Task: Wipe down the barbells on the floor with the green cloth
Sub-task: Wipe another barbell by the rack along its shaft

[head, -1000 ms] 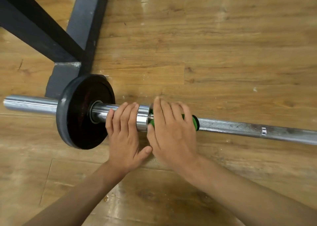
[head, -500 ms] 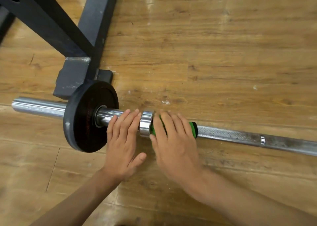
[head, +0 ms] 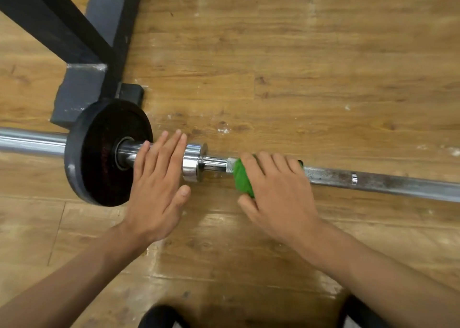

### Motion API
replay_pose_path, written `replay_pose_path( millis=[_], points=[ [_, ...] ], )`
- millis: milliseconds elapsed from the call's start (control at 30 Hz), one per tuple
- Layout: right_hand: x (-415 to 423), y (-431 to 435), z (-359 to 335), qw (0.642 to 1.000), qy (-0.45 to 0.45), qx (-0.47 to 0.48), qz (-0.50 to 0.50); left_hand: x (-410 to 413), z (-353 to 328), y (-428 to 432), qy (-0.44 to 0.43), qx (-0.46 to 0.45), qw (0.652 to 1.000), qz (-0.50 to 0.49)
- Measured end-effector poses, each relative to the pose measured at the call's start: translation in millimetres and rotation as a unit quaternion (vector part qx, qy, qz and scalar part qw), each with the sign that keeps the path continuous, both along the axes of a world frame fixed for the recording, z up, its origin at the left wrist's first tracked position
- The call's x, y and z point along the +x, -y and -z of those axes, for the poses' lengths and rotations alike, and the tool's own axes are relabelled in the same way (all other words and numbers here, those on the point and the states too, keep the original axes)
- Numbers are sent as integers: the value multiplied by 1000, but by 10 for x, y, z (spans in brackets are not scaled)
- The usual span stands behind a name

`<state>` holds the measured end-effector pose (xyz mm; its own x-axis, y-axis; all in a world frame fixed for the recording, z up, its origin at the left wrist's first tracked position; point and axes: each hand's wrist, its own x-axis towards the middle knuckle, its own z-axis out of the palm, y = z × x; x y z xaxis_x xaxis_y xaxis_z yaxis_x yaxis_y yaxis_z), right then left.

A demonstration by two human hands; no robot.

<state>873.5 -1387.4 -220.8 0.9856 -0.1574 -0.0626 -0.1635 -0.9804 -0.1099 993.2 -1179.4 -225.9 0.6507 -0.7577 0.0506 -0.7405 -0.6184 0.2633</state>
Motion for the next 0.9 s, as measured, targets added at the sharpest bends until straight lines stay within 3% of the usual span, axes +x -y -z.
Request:
replay_pose_path(
  millis=[200, 367, 700, 800, 900],
  points=[
    [-707, 704, 52, 996, 41, -32, 75, -27, 45, 16, 10, -5, 1000, -15],
    [-565, 441, 159, 985, 58, -21, 159, -38, 73, 69, 18, 2, 999, -38],
    [523, -232, 173, 995, 82, -59, -1, 243, 6, 301, 19, 10, 999, -34],
    [536, -39, 158, 992, 99, -47, -54, 392, -29, 316, 17, 15, 1000, -11],
    [248, 385, 147, 994, 94, -29, -42, 470, -11, 311, 30, 19, 999, 21]
  ],
)
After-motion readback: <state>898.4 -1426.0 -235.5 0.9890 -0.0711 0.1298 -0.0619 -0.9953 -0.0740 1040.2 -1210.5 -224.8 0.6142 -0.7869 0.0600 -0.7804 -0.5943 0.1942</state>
